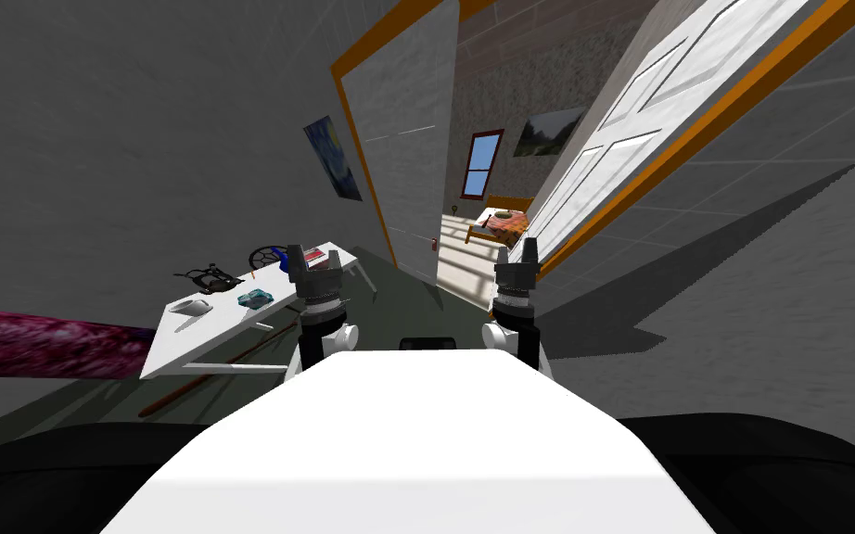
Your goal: Push the door open
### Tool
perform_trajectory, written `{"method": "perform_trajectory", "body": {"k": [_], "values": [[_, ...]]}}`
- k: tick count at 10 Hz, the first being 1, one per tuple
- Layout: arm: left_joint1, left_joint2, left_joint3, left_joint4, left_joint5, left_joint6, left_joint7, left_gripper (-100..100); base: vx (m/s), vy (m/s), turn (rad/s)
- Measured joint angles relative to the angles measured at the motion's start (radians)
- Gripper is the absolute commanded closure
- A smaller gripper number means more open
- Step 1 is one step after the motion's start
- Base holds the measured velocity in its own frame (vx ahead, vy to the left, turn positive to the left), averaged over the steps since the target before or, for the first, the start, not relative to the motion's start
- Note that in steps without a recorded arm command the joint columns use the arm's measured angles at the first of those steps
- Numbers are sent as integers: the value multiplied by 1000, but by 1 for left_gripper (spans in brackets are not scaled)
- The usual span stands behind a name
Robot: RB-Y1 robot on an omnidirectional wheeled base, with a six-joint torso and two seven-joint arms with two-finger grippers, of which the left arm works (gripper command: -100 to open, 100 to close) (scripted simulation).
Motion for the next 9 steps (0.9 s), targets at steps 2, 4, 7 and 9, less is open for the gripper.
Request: {"method": "perform_trajectory", "body": {"k": [2,4,7,9], "values": [[-9,6,-9,30,-2,3,-1,-100,103,9,-52],[-11,13,-15,61,-2,-3,0,-100,100,3,-54],[-41,20,-32,146,-8,-16,-4,-100,119,3,-84],[-45,27,-40,175,-8,-13,-3,-100,105,15,-38]]}}
